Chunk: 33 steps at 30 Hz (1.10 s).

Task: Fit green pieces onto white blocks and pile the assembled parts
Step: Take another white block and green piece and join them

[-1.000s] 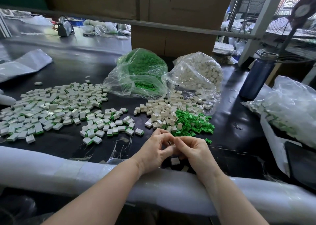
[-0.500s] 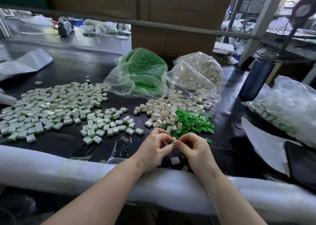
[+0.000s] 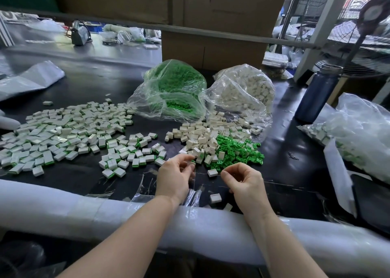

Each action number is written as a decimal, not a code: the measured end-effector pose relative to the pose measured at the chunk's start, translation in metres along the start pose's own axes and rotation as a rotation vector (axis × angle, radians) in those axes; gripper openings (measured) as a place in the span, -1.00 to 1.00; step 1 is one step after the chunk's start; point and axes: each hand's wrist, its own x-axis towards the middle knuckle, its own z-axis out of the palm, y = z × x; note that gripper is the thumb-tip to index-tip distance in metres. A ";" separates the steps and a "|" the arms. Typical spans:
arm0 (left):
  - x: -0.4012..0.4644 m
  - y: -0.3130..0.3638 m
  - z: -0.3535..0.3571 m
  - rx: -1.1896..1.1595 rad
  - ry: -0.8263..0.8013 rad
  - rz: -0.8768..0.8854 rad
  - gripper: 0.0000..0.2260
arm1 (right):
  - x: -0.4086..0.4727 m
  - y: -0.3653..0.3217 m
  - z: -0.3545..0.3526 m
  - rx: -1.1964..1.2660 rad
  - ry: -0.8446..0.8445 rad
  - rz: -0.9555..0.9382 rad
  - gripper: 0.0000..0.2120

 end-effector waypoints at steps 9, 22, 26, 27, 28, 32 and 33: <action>0.003 -0.004 0.002 0.327 0.021 0.035 -0.64 | 0.002 0.004 -0.001 -0.096 0.133 0.021 -0.84; -0.005 0.000 0.012 0.646 -0.244 0.425 -0.59 | 0.008 0.009 0.002 -0.450 0.285 0.104 -0.87; -0.004 0.000 0.012 0.607 -0.336 0.418 -0.69 | 0.007 0.008 0.002 -0.635 0.224 0.214 -0.70; -0.005 0.000 0.011 0.596 -0.344 0.420 -0.70 | 0.008 0.007 0.003 -0.675 0.197 0.233 -0.68; -0.006 0.000 0.011 0.590 -0.343 0.425 -0.72 | 0.008 0.007 0.003 -0.703 0.176 0.243 -0.68; -0.007 0.002 0.010 0.575 -0.309 0.432 -0.77 | 0.007 0.007 0.005 -0.731 0.147 0.231 -0.78; -0.007 0.003 0.010 0.569 -0.303 0.430 -0.78 | 0.007 0.007 0.005 -0.729 0.146 0.230 -0.80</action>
